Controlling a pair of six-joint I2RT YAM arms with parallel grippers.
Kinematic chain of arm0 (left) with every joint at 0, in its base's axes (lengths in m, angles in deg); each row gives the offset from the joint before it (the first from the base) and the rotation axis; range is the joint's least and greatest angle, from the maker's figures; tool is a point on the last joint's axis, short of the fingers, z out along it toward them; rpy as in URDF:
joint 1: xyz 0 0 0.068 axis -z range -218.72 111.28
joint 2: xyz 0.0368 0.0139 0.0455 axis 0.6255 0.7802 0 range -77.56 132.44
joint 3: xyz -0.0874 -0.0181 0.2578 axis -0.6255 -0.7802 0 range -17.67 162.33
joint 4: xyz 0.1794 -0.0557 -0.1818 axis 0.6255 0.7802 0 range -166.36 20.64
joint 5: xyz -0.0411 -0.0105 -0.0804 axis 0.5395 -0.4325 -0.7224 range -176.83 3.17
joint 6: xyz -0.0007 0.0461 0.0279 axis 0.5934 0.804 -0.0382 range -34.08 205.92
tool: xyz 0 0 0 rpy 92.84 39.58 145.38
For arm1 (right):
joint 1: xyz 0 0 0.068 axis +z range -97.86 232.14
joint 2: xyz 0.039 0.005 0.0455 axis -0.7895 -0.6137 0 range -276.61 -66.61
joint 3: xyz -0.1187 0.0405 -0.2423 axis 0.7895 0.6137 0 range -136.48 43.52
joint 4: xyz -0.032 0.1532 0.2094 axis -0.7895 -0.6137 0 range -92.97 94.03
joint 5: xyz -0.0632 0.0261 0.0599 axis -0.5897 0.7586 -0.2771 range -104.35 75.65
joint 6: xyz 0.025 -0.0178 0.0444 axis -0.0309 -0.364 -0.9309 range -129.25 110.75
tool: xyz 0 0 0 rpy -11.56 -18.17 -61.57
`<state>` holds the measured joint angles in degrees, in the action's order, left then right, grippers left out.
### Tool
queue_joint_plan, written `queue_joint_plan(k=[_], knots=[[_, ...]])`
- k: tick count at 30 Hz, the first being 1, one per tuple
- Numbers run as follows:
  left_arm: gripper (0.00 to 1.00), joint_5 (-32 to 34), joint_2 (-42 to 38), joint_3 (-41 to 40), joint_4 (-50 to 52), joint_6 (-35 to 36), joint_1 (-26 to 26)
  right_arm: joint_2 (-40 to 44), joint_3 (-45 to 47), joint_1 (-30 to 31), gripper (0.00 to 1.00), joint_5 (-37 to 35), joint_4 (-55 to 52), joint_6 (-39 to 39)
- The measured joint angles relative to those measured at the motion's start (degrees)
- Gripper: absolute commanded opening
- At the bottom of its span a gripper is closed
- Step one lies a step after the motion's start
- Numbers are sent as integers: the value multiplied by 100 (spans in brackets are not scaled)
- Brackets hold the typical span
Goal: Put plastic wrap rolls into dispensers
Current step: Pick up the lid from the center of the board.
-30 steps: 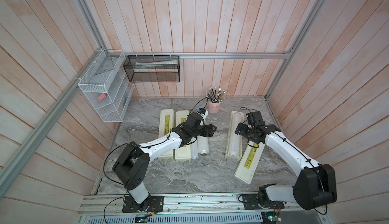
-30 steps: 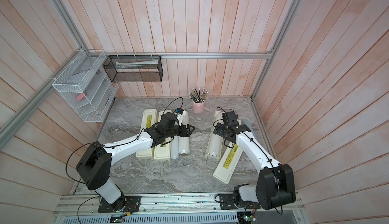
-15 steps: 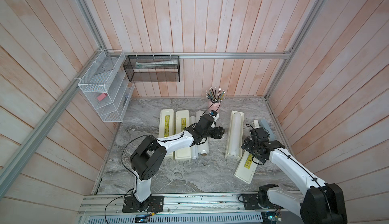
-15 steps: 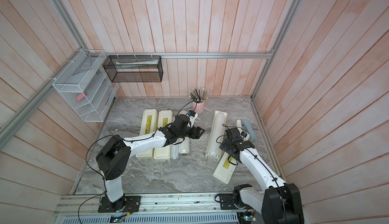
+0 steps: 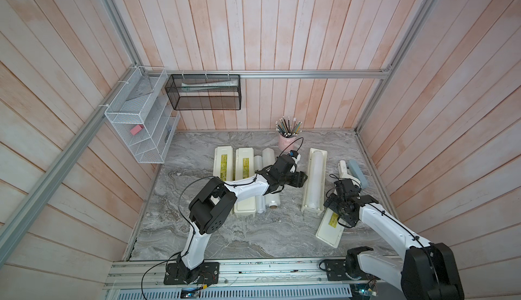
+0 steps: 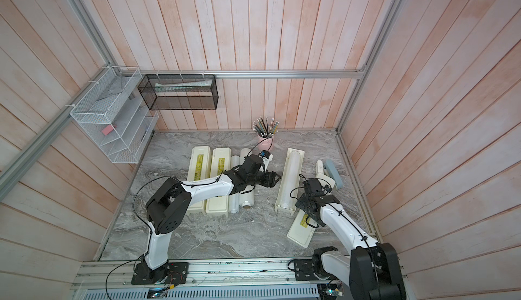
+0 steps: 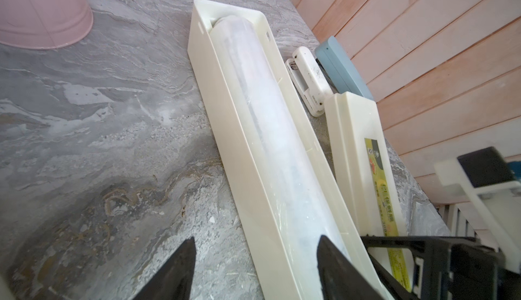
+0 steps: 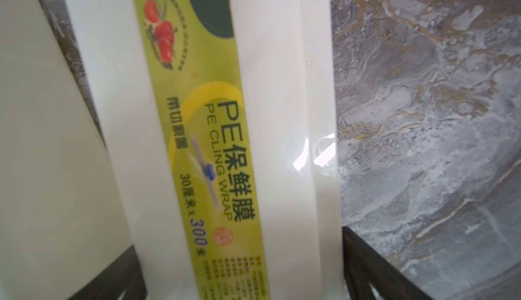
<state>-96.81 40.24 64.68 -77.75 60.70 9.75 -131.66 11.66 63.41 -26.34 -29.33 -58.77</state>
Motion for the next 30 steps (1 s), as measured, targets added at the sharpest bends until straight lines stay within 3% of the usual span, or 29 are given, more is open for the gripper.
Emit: queue_joint_plan(k=[6,20,30], knots=[[70,-28,103,4,4,-55,11,-133,0,-20,97,28,179,17],[70,-28,348,267,22,-74,11,92,11,-116,70,90,247,162],[67,229,597,826,280,-153,57,326,-337,-125,65,87,-144,485]])
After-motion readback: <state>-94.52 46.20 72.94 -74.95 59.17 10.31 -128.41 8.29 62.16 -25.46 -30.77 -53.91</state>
